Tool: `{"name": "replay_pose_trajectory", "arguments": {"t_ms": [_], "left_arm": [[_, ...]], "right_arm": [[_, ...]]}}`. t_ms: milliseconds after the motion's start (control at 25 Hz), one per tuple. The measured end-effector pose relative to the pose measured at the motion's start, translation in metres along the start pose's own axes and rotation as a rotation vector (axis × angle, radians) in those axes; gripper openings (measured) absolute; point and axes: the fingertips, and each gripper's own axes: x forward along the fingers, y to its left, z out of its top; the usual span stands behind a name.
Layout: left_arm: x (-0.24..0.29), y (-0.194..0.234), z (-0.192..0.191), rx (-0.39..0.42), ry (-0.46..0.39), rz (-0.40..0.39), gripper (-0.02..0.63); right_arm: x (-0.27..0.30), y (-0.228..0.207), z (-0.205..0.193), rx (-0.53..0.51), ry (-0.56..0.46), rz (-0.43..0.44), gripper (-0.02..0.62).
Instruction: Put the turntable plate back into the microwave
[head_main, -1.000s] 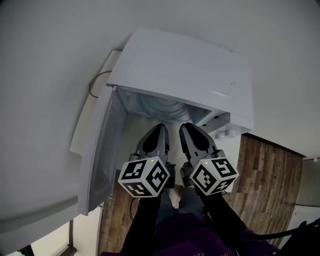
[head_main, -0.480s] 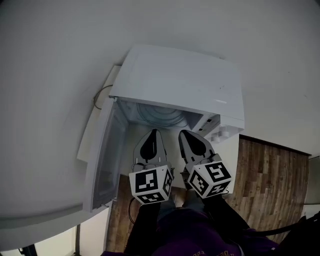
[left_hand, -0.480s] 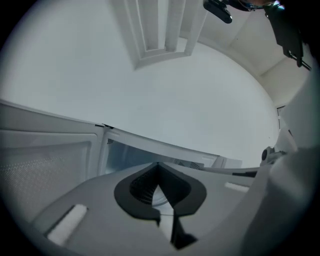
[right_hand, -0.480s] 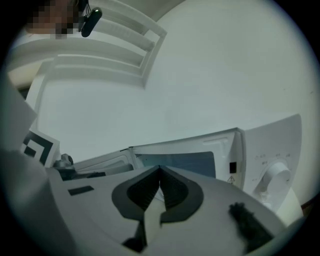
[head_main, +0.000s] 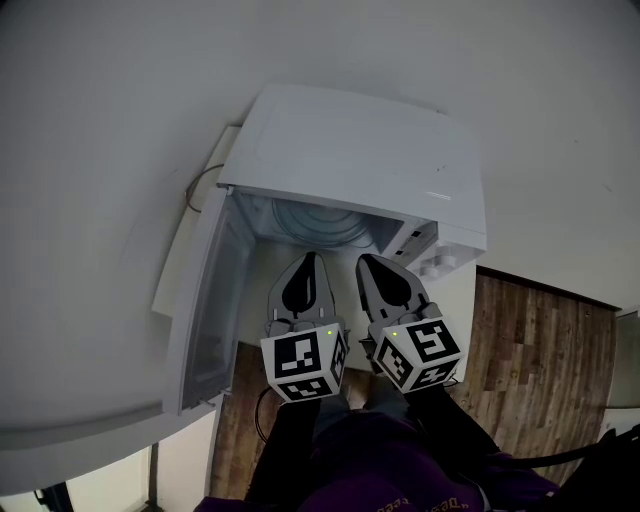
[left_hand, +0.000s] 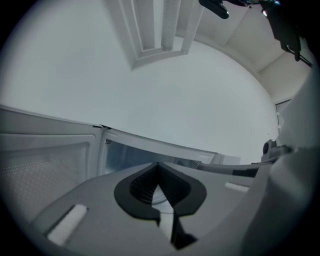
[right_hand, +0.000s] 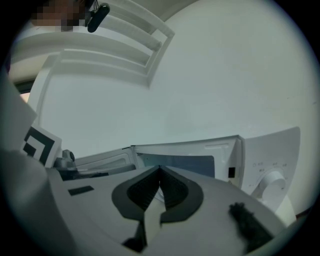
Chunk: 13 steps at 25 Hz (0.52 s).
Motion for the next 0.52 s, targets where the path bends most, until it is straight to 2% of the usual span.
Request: {"name": "replay_pose_trajectory", "arguments": {"t_ms": [520], "left_arm": [[-0.0087,0.0013,-0.0047,0.011,0.013,0.003,0.003]], "right_arm": [[-0.0039,0.0084,-0.0033,-0.001,0.005,0.002,0.009]]}}
